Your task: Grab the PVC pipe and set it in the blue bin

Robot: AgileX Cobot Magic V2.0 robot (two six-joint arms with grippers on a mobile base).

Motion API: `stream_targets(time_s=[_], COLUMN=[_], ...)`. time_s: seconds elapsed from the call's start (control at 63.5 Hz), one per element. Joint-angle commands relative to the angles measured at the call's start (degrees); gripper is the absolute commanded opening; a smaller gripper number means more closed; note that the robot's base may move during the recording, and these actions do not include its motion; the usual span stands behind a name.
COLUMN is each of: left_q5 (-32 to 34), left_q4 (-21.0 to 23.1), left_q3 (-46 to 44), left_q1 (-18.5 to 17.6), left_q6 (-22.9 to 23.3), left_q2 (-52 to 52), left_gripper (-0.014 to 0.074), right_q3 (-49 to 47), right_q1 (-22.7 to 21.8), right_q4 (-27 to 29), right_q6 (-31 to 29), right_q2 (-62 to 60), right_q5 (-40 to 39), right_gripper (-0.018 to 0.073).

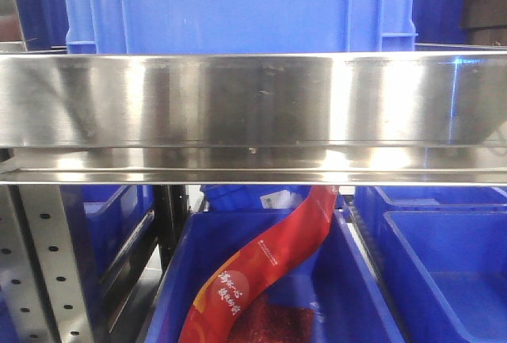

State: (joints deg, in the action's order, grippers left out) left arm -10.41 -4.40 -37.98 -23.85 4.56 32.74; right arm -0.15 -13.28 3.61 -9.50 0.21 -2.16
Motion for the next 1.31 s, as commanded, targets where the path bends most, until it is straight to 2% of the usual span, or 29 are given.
stream_targets(time_s=[0.0,0.11,0.331,0.409,0.472,0.567,0.661,0.803,1.055,1.291], left_q5=[-2.24,-0.93,9.58,13.87,14.31,12.41,6.71,5.46,6.44,12.5], left_q4=[-3.74,-4.04,-3.26,-1.73,-0.05,-0.05,0.17,1.22,1.8,1.8], left_q3=[3.03,10.51,27.12,32.14,35.78,37.98,37.98,37.98,37.98,37.98], left_q1=[1.83,5.71,14.52,17.52,19.58,21.61,22.0,21.24,20.03,20.03], left_q6=[0.13,0.13,0.13,0.13,0.13,0.13,0.13,0.13,0.13,0.13], left_q2=[-3.42,-8.38,-18.19,-21.64,-25.35,-30.23,-32.74,-32.74,-32.74,-32.74], left_gripper=[-0.0111,-0.0111,-0.0111,-0.0111,-0.0111,-0.0111,-0.0111,-0.0111,-0.0111,-0.0111], right_q3=[0.15,0.15,0.15,0.15,0.15,0.15,0.15,0.15,0.15,0.15], right_q1=[-0.29,-0.29,-0.29,-0.29,-0.29,-0.29,-0.29,-0.27,-0.27,-0.27], right_q4=[-0.48,-0.48,-0.48,-0.48,-0.48,-0.48,-0.48,-0.48,-0.48,-0.48], right_q6=[-0.02,-0.02,-0.02,-0.02,-0.02,-0.02,-0.02,-0.02,-0.02,-0.02], right_q2=[-0.21,-0.21,-0.21,-0.21,-0.21,-0.21,-0.21,-0.21,-0.21,-0.21], right_q5=[-1.65,-1.65,-1.65,-1.65,-1.65,-1.65,-1.65,-1.8,-1.8,-1.8], right_gripper=[-0.0167,-0.0167,-0.0167,-0.0167,-0.0167,-0.0167,-0.0167,-0.0167,-0.0167,-0.0167])
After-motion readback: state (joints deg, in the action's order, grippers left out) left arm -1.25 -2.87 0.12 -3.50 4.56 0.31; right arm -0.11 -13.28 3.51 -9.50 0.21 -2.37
